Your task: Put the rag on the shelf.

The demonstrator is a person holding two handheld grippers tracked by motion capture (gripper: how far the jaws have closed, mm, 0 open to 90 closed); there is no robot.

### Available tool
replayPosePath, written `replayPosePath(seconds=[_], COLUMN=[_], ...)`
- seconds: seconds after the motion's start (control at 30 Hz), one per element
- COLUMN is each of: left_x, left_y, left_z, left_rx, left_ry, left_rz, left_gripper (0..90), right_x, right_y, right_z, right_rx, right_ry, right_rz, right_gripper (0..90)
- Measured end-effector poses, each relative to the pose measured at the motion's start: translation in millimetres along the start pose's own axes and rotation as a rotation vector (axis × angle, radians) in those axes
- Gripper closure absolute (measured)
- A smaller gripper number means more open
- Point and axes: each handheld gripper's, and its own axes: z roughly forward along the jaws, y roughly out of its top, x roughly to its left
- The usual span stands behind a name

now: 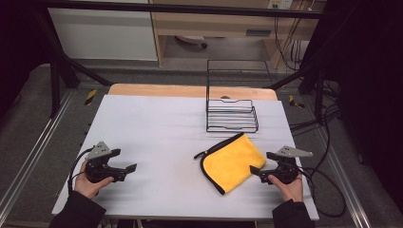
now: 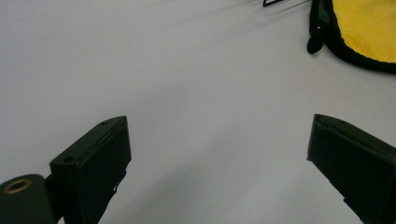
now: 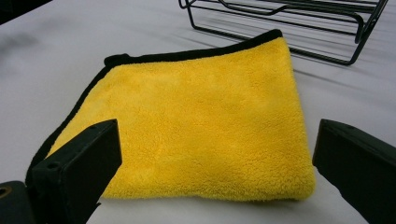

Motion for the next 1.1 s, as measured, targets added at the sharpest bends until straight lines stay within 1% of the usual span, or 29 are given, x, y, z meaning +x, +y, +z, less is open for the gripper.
replayPosePath(seconds=[0.1,0.13,0.2,0.37,0.4,0.43,0.47,0.5,0.6,0.63,0.67,0.7,0.77,0.8,0.83,0.87,0.9,0.93,0.97,1.0,1.03,1.07,1.1], left_x=[-1.1,-1.4,-1.5,-1.5,-1.8,-2.0,-2.1,-2.3,-2.3,-2.4,-2.5,-2.5,-2.3,-2.3,-2.2,-2.1,-2.1,-2.3,-2.4,-2.5,-2.8,-2.8,-3.0], left_y=[0.0,-0.2,-0.6,-2.2,-2.1,-1.9,-1.9,-2.2,-2.6,-2.6,-2.7,-2.7,-2.7,-2.8,-2.9,-3.0,-3.1,-3.1,-3.0,-2.9,-2.9,-2.9,-2.9], left_z=[0.9,1.0,0.7,0.9,1.1,1.2,1.2,1.6,2.3,2.3,2.0,2.0,1.6,1.6,1.6,1.6,1.6,1.6,1.6,1.6,1.6,1.6,1.7], left_rx=[0.005,0.006,0.01,0.017,0.016,0.014,0.014,0.015,0.022,0.021,0.021,0.021,0.018,0.019,0.02,0.022,0.024,0.025,0.025,0.025,0.027,0.027,0.028], left_ry=[0.002,0.003,0.004,0.007,0.01,0.01,0.008,0.008,0.012,0.013,0.013,0.013,0.013,0.014,0.016,0.017,0.018,0.02,0.02,0.02,0.021,0.021,0.022], left_rz=[0.001,0.002,0.005,0.008,0.007,0.007,0.007,0.009,0.013,0.011,0.01,0.01,0.007,0.005,0.005,0.004,0.006,0.006,0.006,0.006,0.008,0.008,0.009], left_gripper=[6.0,6.0,6.0,5.9,5.9,5.9,5.9,5.8,5.8,5.8,5.8,5.8,5.8,5.8,5.8,5.8,5.8,5.8,5.9,5.9,6.0,6.0,6.0], right_x=[0.6,1.6,2.6,12.5,12.5,16.7,16.7,21.2,27.6,27.6,31.6,31.6,37.3,39.8,46.5,46.5,53.9,53.9,62.0,62.0,70.6,70.6,79.4], right_y=[0.2,0.6,1.0,5.0,5.0,6.0,6.0,7.0,8.5,8.5,9.6,9.6,10.5,10.9,10.9,10.9,10.6,10.6,9.7,9.7,8.2,8.2,5.9], right_z=[0.2,0.8,1.1,4.3,4.3,6.3,6.3,9.0,13.9,13.9,16.7,16.7,19.2,20.8,23.6,23.6,26.3,26.3,28.7,28.7,30.9,30.9,33.7], right_rx=[0.005,0.011,0.014,0.023,0.023,0.028,0.028,0.035,0.054,0.054,0.066,0.066,0.071,0.073,0.082,0.082,0.096,0.096,0.105,0.105,0.106,0.106,0.116], right_ry=[-0.004,-0.007,-0.009,-0.002,-0.002,0.001,0.001,0.007,0.009,0.009,0.012,0.012,0.014,0.015,0.028,0.028,0.044,0.044,0.057,0.057,0.074,0.074,0.088], right_rz=[-0.001,-0.011,-0.015,-0.022,-0.022,-0.029,-0.029,-0.029,-0.04,-0.04,-0.05,-0.05,-0.047,-0.055,-0.066,-0.066,-0.081,-0.081,-0.102,-0.102,-0.11,-0.11,-0.129], right_gripper=[2.0,2.2,2.2,3.0,3.0,3.5,3.5,4.0,5.0,5.0,5.9,5.9,8.0,8.9,12.2,12.2,16.3,16.3,22.4,22.4,27.5,27.5,31.2])
